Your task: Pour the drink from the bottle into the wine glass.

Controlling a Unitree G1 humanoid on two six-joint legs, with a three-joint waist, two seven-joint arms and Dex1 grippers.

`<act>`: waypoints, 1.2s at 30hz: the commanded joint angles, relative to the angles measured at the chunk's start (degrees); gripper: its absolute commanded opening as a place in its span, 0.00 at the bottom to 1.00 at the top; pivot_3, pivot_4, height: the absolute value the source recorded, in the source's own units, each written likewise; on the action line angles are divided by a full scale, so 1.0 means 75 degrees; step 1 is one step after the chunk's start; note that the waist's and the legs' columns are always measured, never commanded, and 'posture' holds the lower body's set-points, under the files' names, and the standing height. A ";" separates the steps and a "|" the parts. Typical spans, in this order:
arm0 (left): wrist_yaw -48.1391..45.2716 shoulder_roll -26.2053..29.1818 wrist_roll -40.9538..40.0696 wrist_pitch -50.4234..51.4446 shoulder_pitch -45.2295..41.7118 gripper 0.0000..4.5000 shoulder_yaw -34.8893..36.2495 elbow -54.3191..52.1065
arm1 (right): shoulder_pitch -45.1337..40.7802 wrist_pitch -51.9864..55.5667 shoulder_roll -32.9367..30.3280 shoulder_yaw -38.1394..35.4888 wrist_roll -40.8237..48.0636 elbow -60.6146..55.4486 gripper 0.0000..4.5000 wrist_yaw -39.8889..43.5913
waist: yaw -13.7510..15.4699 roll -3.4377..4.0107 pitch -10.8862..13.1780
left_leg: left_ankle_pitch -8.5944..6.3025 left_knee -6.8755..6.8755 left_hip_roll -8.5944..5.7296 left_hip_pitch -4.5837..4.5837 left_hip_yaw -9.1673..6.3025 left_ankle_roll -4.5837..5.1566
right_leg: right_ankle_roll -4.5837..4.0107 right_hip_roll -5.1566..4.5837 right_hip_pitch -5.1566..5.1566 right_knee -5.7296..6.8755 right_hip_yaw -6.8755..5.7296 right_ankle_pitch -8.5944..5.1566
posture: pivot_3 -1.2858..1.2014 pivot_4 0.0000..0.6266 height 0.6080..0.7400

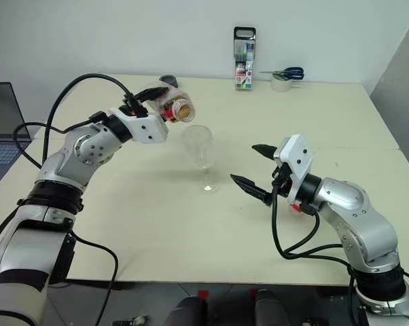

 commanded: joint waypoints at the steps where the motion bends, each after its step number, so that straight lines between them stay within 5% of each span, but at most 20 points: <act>1: 0.0371 0.0181 0.0206 -0.0305 -0.0460 0.38 -0.0060 -0.0043 | -0.0122 -0.0077 0.0011 -0.0058 0.0020 -0.0109 1.00 -0.0069 | 0.0000 0.0000 0.0000 | 0.0000 0.0000 -0.0001 -0.0001 0.0000 0.0000 | 0.0000 0.0000 0.0000 -0.0001 0.0000 0.0000 | 0.52 0.24 1.00; 36: 0.1192 0.0415 0.0806 -0.0549 -0.0946 0.38 -0.0368 0.0398 | -0.0184 0.0076 0.0618 -0.0028 0.0370 -0.0396 1.00 -0.0580 | -0.0110 0.0000 0.0000 | 0.0001 0.0001 -0.0001 -0.0001 -0.0002 -0.0001 | 0.0000 0.0000 -0.0002 0.0006 -0.0001 0.0000 | 0.52 0.24 1.00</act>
